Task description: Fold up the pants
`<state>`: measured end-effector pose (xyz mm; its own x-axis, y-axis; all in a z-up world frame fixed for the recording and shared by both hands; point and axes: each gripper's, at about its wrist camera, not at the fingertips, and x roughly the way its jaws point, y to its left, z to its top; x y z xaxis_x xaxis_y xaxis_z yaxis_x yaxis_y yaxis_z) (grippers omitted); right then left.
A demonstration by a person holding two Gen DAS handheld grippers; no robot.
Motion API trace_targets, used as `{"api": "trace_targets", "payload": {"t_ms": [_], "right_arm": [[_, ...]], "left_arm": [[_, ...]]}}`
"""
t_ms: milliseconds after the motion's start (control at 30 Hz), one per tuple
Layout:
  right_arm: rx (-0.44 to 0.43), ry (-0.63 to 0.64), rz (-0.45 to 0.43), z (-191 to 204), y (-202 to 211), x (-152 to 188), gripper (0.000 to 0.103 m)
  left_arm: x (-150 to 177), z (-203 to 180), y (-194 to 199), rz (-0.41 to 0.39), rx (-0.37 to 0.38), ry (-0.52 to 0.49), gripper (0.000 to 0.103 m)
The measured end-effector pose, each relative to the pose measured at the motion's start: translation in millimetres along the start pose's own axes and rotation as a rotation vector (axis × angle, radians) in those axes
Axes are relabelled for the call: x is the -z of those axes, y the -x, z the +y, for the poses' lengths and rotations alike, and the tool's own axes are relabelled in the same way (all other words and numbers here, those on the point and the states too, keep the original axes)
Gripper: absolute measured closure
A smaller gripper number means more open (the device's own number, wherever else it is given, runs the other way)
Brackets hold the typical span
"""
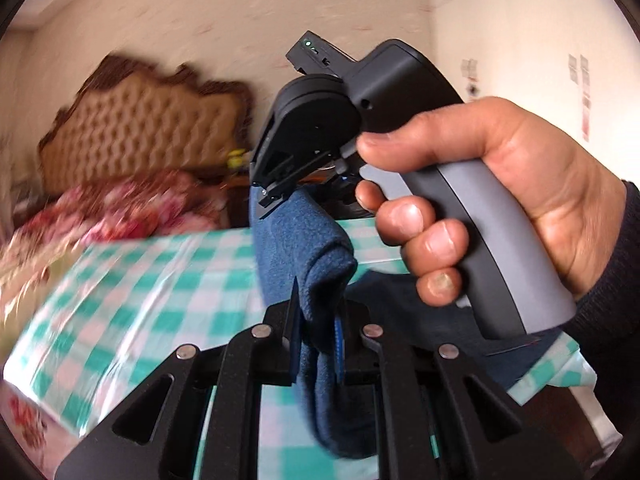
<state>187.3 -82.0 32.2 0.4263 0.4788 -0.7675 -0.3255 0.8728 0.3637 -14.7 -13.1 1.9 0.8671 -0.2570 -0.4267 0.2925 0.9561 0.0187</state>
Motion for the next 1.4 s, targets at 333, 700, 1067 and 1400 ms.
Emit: {"api": "trace_targets", "payload": {"t_ms": [333,700,1067,1400], "right_arm": [[0.001,-0.249,-0.046,-207,57,81,0.088],[0.022,-0.351,0.062,-294,15,141,0.067],[0.077,-0.286,0.050,-285,11,137,0.078],[0.041,-0.251,-0.111,-288,93,116,0.091]], "left_arm": [[33,-197,-56,0.086,0.038,-0.399,0.090],[96,-258,-101,0.119,0.003,-0.574,0.042],[122,-265,-106,0.110,-0.002,-0.662,0.089],[77,-289,-79,-0.041,0.022,-0.660,0.093]]}}
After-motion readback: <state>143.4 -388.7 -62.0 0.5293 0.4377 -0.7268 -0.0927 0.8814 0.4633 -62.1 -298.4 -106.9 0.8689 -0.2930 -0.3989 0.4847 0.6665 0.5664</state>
